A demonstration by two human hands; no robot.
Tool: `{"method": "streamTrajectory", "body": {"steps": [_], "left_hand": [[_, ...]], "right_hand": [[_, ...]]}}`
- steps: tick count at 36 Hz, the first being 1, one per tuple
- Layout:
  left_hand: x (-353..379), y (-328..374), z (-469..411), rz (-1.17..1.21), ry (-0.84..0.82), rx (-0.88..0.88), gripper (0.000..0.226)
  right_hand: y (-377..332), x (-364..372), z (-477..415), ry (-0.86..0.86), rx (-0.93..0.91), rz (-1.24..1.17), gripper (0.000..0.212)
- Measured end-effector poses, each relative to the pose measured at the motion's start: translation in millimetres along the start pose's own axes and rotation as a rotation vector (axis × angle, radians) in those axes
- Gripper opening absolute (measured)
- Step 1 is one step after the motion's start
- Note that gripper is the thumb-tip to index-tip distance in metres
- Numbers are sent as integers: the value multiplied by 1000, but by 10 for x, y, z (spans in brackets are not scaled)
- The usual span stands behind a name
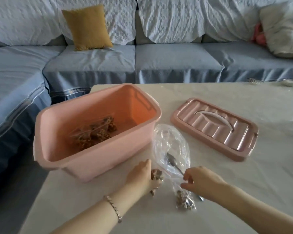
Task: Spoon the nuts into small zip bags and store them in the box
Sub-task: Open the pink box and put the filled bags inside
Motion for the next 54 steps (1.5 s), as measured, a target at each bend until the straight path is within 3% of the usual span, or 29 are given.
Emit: {"method": "streamTrajectory", "body": {"steps": [5,13,16,22,30,33,35,38,43,48,51,54], "left_hand": [[178,-100,-37,155,-25,-135,65],[14,-441,239,361,75,-120,15],[-104,-560,372,467,176,-114,20],[-187,-706,489,583,210,-94,24],[-356,-712,534,542,304,-75,19],[-435,-640,609,542,280,-78,20],[-596,-514,697,490,301,-27,24],[-1053,-323,887,364,424,36,28],[-1776,-445,1021,422,608,70,47],[-2334,-795,993,368,706,58,24],[-2497,-1083,783,352,645,-28,20],[-2411,-1363,432,231,443,-146,31]], "right_hand": [[68,279,-7,-27,59,-78,47],[-98,357,-136,-104,-13,-173,43],[-151,393,-202,-131,-4,-247,34],[-213,355,-286,-127,10,-146,29],[-325,303,-196,-60,-57,79,15],[-466,92,-95,22,-208,-2,7],[-608,-159,5,66,-342,-22,13],[-794,-639,126,153,-403,-59,20],[-1209,-1565,264,395,-497,-147,10],[-1688,-2149,129,493,-604,-283,28],[-1989,-2174,-170,438,-620,-319,43],[-2261,-1945,-636,292,-639,-293,27]]}}
Point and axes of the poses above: each hand's wrist, its own z-axis away from the middle knuckle, its own x-axis out of the palm, y = z × x, the point moved 7 cm from there along -z, towards the middle knuckle
